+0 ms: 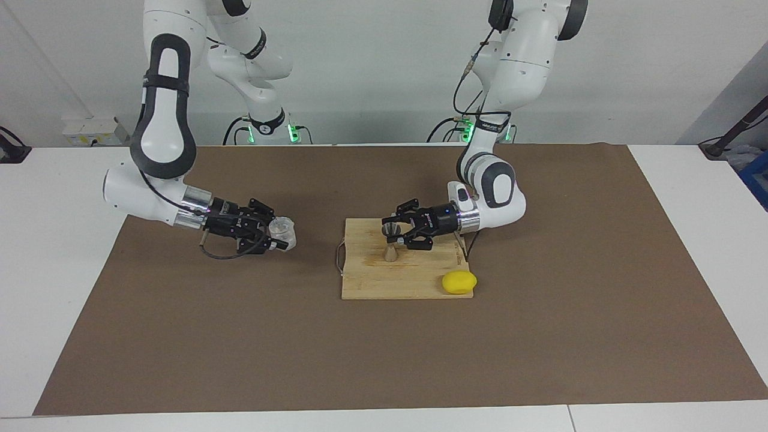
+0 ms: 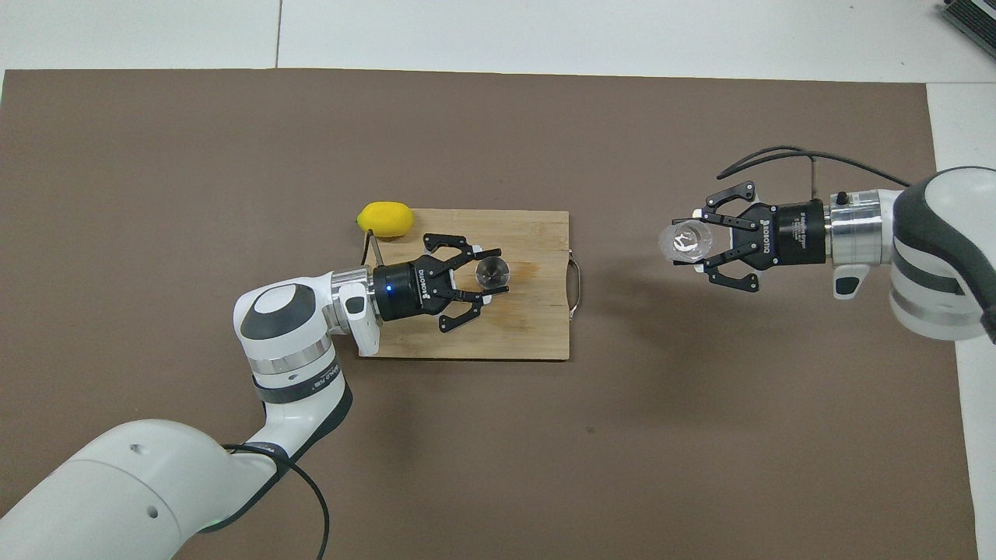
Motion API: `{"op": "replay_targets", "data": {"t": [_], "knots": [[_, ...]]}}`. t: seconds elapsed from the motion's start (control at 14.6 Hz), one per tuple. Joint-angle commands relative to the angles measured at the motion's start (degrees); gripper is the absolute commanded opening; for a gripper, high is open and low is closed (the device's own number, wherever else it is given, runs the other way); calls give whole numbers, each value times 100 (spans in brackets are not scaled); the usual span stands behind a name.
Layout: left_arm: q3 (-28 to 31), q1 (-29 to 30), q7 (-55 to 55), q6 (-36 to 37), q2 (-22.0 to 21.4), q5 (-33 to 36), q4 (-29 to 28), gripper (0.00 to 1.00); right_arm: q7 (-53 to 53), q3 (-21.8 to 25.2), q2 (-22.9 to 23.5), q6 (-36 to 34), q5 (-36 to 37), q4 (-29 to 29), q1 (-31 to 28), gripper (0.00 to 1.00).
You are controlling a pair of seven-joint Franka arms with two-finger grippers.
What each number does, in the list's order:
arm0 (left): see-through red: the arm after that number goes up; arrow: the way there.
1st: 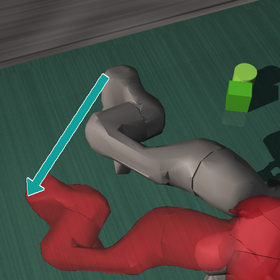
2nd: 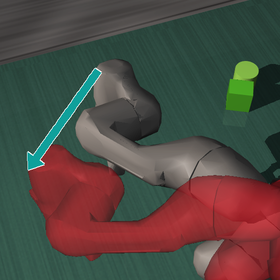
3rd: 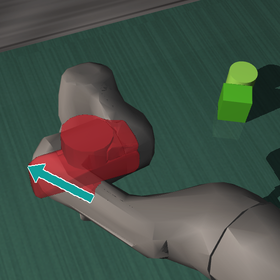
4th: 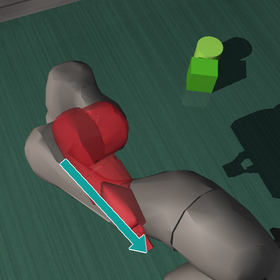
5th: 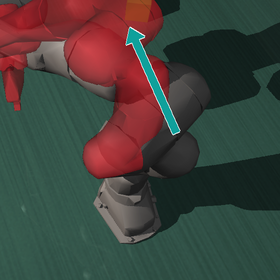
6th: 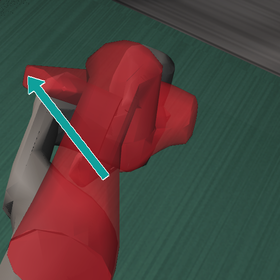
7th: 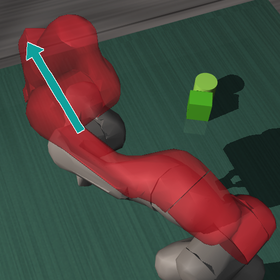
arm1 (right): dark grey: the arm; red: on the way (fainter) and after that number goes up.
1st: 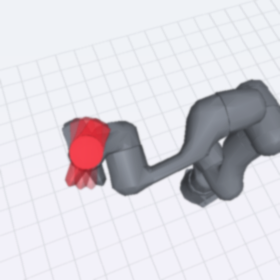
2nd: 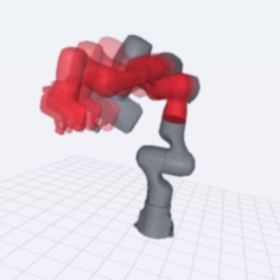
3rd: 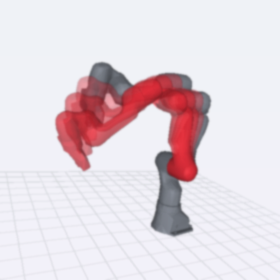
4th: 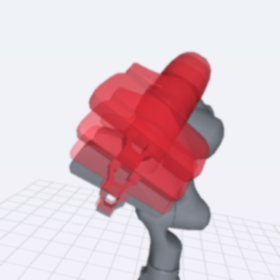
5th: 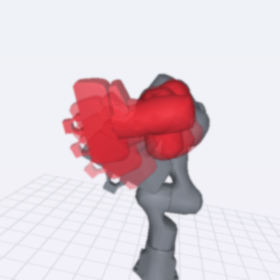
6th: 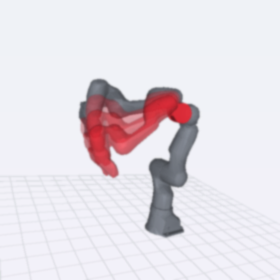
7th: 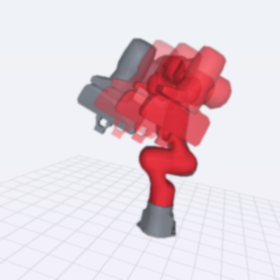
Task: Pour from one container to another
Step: 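Open the left gripper on the board while the right gripper moves the glass inward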
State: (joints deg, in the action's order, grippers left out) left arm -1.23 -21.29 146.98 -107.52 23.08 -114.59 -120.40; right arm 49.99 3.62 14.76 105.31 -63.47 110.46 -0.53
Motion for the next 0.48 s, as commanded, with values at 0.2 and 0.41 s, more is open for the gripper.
{"op": "replay_targets", "data": {"t": [0.2,0.41], "knots": [[88,-86,156,-208,-93,-116,-133,100,344,-37,-79,7,150,-147,342,0],[106,10,147,-103,-136,-108,-264,100,398,-37,-79,25,159,-183,492,0]]}}
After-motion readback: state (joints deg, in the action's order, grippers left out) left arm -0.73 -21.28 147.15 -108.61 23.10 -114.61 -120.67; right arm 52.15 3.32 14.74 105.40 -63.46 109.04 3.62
